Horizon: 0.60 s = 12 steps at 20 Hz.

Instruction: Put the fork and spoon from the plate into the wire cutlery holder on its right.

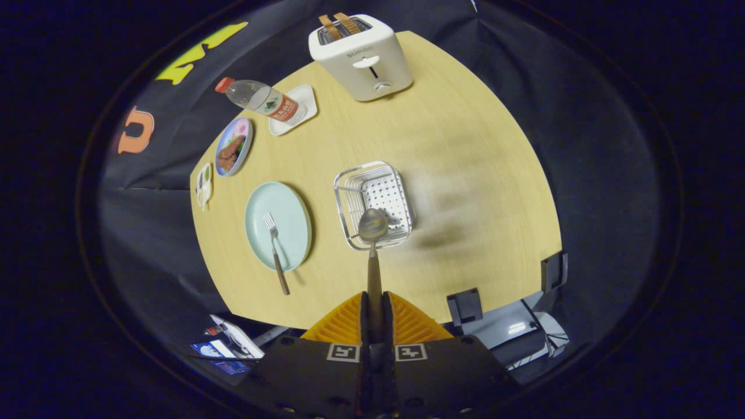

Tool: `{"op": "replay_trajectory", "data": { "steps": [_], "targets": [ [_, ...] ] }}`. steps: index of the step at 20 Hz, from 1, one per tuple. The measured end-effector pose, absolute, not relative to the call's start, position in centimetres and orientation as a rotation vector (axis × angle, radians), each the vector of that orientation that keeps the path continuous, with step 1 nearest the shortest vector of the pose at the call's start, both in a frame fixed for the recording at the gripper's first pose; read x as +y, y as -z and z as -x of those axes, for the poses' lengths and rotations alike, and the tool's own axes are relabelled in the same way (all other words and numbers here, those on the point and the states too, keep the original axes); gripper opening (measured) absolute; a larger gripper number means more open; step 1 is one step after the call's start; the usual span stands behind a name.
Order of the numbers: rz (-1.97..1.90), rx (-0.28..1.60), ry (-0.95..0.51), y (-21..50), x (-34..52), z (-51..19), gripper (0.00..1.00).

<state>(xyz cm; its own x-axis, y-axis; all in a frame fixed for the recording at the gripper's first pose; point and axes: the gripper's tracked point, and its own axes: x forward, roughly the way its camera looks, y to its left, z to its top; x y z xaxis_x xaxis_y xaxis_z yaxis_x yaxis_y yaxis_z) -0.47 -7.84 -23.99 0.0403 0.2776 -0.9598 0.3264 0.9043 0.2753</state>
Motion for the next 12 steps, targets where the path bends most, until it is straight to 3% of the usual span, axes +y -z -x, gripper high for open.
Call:
{"op": "replay_trajectory", "data": {
  "steps": [4, 12],
  "targets": [
    [-0.525, 1.524, 0.022, 23.8, -7.1, -0.3, 0.12],
    [-0.448, 1.398, -0.015, 22.2, -6.6, -2.3, 0.71]
  ]
}}
